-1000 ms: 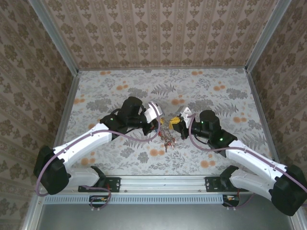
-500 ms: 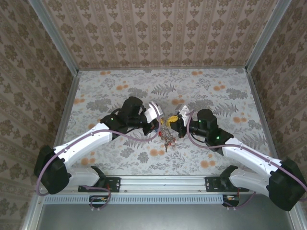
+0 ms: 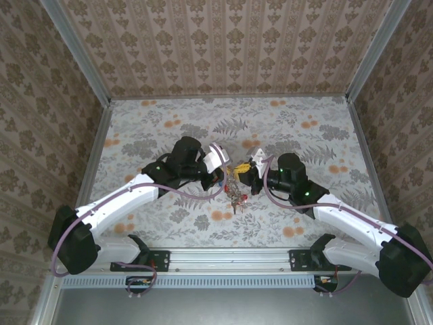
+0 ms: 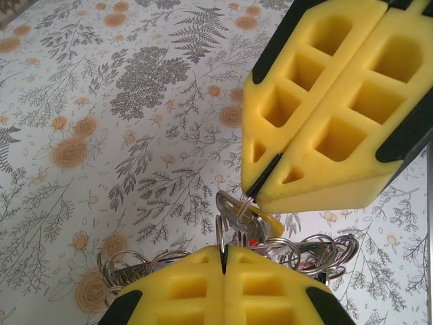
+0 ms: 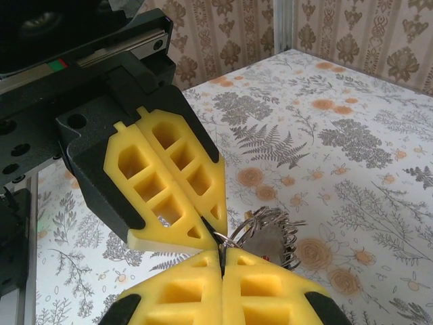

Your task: Put the keys on the keyring

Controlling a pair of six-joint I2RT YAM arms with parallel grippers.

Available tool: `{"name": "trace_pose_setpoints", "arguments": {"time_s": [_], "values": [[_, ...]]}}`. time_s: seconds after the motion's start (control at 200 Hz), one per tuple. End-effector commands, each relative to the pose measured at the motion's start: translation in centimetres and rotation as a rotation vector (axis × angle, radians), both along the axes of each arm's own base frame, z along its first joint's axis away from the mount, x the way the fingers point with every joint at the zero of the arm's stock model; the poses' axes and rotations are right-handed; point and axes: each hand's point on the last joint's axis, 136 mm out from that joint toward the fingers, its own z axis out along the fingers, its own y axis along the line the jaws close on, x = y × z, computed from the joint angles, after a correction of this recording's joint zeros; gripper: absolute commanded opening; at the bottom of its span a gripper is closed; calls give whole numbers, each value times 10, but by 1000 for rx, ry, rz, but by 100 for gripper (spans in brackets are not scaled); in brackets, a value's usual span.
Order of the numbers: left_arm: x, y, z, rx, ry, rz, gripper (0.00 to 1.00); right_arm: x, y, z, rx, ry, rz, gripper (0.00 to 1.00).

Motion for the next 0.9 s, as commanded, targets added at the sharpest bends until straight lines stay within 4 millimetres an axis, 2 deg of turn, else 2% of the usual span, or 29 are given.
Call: {"name": "trace_pose_setpoints", "arguments": {"time_s": [0.0,0.22,0.285,0.435,0.735,0.895], "values": [[7,-6,32,-68,-59,0,0,-7,1,11,14,-20,23,0],[5,-10,34,-83,-52,-22,0,-5,12,15,24,-18,55,0],[5,-11,35,-92,-56,-22,0,-3,14,11,5,-11,48,0],[2,-14,36,-100,-54,-37,0,7,11,9,-8,-19,-6,0],[-2,-17,34,-107,-54,-68,0,12,10,4,-26,-15,-25,0],[-3,-19,34,-109,-67,-79,0,25,1,-1,-57,11,-111,0]]}}
